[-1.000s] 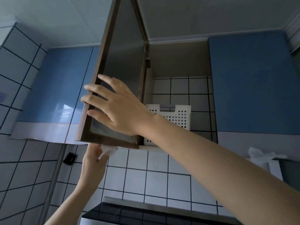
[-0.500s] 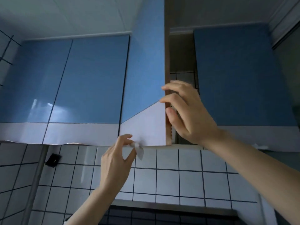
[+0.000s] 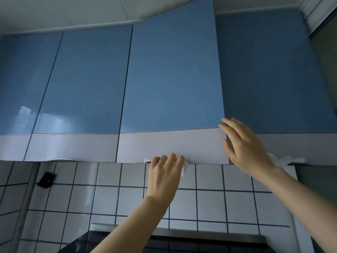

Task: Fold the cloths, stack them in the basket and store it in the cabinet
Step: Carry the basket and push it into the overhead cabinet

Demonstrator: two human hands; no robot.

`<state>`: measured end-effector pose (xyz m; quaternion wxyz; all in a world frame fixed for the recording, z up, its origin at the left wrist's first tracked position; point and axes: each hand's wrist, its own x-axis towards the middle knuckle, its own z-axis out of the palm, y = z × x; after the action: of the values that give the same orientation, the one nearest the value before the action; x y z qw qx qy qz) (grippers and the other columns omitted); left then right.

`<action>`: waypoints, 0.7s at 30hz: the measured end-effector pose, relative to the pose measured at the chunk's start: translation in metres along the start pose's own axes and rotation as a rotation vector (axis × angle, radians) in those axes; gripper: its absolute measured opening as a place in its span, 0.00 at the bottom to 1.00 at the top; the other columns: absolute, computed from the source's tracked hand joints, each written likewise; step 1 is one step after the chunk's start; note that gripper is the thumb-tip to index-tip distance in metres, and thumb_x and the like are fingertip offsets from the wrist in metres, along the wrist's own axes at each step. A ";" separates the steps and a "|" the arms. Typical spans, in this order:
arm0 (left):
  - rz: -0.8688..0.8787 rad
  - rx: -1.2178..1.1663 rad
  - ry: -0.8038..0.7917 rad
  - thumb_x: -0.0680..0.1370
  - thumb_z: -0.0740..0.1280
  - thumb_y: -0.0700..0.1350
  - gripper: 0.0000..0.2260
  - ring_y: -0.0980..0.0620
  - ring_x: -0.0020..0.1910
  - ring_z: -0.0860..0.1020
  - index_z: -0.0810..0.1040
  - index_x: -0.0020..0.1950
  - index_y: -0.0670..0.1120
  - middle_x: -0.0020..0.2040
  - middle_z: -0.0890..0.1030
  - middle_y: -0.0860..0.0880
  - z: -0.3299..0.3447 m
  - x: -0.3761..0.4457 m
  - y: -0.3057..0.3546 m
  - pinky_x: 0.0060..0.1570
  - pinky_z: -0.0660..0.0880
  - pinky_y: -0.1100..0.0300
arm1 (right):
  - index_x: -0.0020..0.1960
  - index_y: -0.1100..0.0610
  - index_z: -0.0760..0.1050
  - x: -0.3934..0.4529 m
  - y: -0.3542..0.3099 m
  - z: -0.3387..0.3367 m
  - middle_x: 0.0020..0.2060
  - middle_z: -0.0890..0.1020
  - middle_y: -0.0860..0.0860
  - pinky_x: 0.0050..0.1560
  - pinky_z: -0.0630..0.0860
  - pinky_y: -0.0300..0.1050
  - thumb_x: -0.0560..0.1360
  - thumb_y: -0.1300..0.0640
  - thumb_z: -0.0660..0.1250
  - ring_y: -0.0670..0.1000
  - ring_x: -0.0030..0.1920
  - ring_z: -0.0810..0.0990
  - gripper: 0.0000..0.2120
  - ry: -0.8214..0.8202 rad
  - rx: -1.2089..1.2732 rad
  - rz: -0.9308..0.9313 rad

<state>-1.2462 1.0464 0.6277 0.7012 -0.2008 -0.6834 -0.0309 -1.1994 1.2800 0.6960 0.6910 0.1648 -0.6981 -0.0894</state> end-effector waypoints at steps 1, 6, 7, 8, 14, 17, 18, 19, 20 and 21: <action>0.004 0.007 0.020 0.66 0.47 0.30 0.18 0.47 0.28 0.70 0.73 0.38 0.46 0.31 0.71 0.49 0.007 0.000 0.002 0.33 0.68 0.56 | 0.66 0.64 0.72 -0.003 0.003 0.006 0.67 0.73 0.57 0.65 0.69 0.55 0.76 0.58 0.58 0.59 0.66 0.70 0.20 -0.003 -0.008 0.009; 0.017 0.048 0.058 0.68 0.43 0.30 0.21 0.46 0.29 0.69 0.74 0.39 0.46 0.33 0.71 0.48 0.031 0.000 0.005 0.32 0.68 0.56 | 0.66 0.62 0.71 -0.004 0.012 0.025 0.67 0.72 0.56 0.64 0.67 0.51 0.76 0.55 0.55 0.58 0.64 0.71 0.22 -0.058 -0.037 0.047; 0.010 0.055 0.060 0.69 0.44 0.30 0.21 0.47 0.28 0.68 0.73 0.38 0.46 0.33 0.71 0.48 0.035 0.000 0.006 0.32 0.68 0.56 | 0.66 0.62 0.71 -0.005 0.015 0.030 0.68 0.72 0.56 0.64 0.67 0.51 0.76 0.54 0.54 0.58 0.64 0.72 0.22 -0.081 -0.052 0.051; 0.002 0.056 0.061 0.69 0.44 0.30 0.20 0.47 0.28 0.67 0.73 0.38 0.46 0.34 0.72 0.48 0.037 0.000 0.008 0.32 0.68 0.56 | 0.67 0.62 0.71 -0.006 0.018 0.034 0.68 0.71 0.55 0.64 0.68 0.52 0.76 0.53 0.54 0.58 0.64 0.72 0.23 -0.109 -0.060 0.055; -0.009 0.038 0.080 0.72 0.43 0.30 0.22 0.47 0.31 0.69 0.74 0.40 0.46 0.38 0.74 0.47 0.060 -0.005 0.010 0.36 0.71 0.54 | 0.70 0.61 0.68 -0.013 0.027 0.056 0.70 0.69 0.55 0.66 0.68 0.55 0.76 0.51 0.54 0.59 0.66 0.70 0.25 -0.182 -0.086 0.061; -0.005 0.033 0.111 0.71 0.49 0.30 0.18 0.45 0.35 0.72 0.75 0.43 0.45 0.38 0.75 0.48 0.068 -0.009 0.008 0.41 0.72 0.53 | 0.70 0.61 0.68 -0.013 0.027 0.060 0.71 0.69 0.54 0.65 0.68 0.56 0.76 0.52 0.54 0.60 0.66 0.70 0.25 -0.160 -0.122 0.068; -0.002 0.030 0.132 0.70 0.51 0.30 0.17 0.45 0.36 0.73 0.76 0.44 0.45 0.39 0.76 0.48 0.070 -0.010 0.006 0.44 0.72 0.52 | 0.70 0.61 0.67 -0.014 0.026 0.061 0.71 0.68 0.54 0.65 0.68 0.56 0.76 0.52 0.54 0.60 0.67 0.69 0.25 -0.155 -0.131 0.075; 0.000 0.024 0.149 0.70 0.53 0.30 0.16 0.45 0.37 0.73 0.76 0.44 0.45 0.39 0.76 0.48 0.072 -0.011 0.005 0.47 0.72 0.52 | 0.71 0.60 0.67 -0.014 0.026 0.063 0.71 0.68 0.54 0.65 0.68 0.56 0.76 0.52 0.54 0.60 0.67 0.69 0.25 -0.154 -0.140 0.082; 0.002 0.020 0.169 0.71 0.54 0.30 0.15 0.45 0.38 0.73 0.76 0.45 0.45 0.40 0.76 0.48 0.075 -0.012 0.003 0.49 0.72 0.51 | 0.71 0.60 0.66 -0.015 0.026 0.065 0.71 0.68 0.53 0.65 0.67 0.56 0.76 0.52 0.54 0.60 0.67 0.68 0.25 -0.152 -0.147 0.087; 0.003 0.009 0.183 0.71 0.55 0.30 0.14 0.45 0.38 0.73 0.75 0.45 0.45 0.40 0.76 0.47 0.077 -0.012 0.002 0.51 0.72 0.50 | 0.71 0.59 0.66 -0.015 0.026 0.066 0.72 0.67 0.53 0.64 0.68 0.56 0.76 0.52 0.54 0.60 0.67 0.68 0.25 -0.154 -0.152 0.089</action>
<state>-1.3191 1.0703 0.6142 0.7618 -0.1949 -0.6162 -0.0449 -1.2679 1.3026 0.6887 0.6491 0.0731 -0.7470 -0.1238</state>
